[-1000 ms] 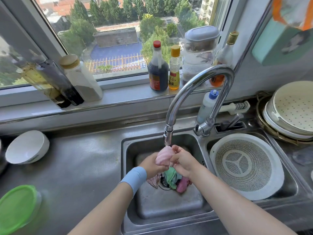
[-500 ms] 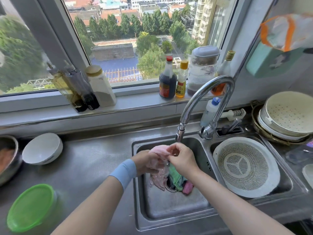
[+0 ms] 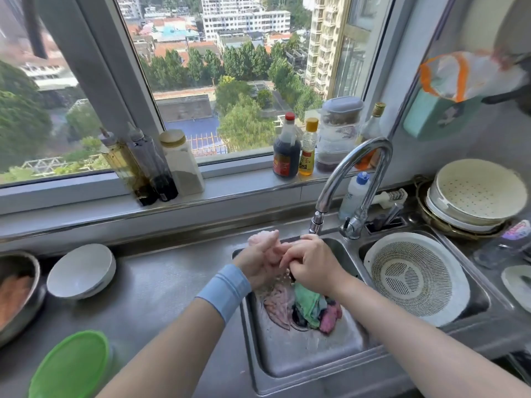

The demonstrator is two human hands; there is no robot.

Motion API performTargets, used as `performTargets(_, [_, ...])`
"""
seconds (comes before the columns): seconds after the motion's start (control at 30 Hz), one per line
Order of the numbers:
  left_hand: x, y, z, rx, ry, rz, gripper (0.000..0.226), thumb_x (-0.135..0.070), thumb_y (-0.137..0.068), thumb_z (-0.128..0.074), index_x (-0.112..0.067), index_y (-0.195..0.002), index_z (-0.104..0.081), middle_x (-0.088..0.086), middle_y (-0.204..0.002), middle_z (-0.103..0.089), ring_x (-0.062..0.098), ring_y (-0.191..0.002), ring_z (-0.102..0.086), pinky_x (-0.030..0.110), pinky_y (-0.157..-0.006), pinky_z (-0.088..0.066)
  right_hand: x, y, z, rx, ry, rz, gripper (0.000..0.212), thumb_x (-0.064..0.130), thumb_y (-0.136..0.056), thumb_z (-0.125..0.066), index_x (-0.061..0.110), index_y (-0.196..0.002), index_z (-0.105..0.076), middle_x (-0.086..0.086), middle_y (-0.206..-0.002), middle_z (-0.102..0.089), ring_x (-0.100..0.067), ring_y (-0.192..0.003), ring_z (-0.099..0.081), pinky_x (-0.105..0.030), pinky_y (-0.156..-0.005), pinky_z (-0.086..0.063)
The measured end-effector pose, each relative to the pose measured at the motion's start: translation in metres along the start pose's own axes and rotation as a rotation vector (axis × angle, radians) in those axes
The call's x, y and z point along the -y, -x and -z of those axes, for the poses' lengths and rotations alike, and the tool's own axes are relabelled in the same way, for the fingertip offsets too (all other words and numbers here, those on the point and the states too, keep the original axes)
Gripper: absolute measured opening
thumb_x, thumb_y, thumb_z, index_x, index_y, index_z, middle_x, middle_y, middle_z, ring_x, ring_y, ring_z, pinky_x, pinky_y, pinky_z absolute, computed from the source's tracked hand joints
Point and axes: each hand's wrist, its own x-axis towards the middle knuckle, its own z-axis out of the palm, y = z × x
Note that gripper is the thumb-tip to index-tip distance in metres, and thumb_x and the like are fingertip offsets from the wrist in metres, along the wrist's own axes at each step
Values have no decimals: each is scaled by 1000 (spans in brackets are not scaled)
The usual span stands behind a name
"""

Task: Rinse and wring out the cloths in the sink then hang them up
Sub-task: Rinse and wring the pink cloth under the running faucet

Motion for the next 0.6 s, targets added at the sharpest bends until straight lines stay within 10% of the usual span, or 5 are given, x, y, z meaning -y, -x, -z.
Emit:
performTargets(0.17, [-35,13,8,174,-512,112,22,-6,-89,-67,-19,-82,-52,4,-72,-34,9,-61,-38,18,-52,-28,-4,-28,34,35,290,249,55,-8,-71,-56,18,-118,-69,2,-123,-68,-16,-100,-64,-42,-94,-49])
performTargets(0.3, [-69,27,-15,407,-687,258,16,-4,-87,-60,-13,-99,-60,-3,-70,-49,5,-62,-45,14,-54,-36,-8,-42,39,389,671,554,119,11,-71,-79,21,-160,-1,-5,-167,-10,-15,-132,-36,-36,-105,-42])
performTargets(0.37, [-83,30,-26,456,-736,319,10,-5,-87,-58,-11,-94,-62,-4,-67,-51,3,-59,-46,12,-54,-38,-4,-50,41,331,744,613,126,28,-70,-83,20,-159,5,-11,-161,-22,-19,-126,-44,-36,-99,-48])
performTargets(0.5, [-96,31,-45,505,-850,463,11,-14,-88,-58,-6,-94,-60,-6,-66,-54,1,-56,-47,11,-52,-41,13,-64,48,63,768,745,70,33,-93,-60,14,-154,-32,-6,-94,-62,-20,-69,-60,-36,-52,-49])
performTargets(0.6, [-99,25,-54,505,-879,463,11,-20,-88,-58,-9,-88,-57,-8,-64,-52,-1,-51,-40,8,-45,-34,26,-71,61,22,897,745,25,22,-86,-53,14,-100,-72,2,-66,-61,-16,-48,-60,-27,-37,-42])
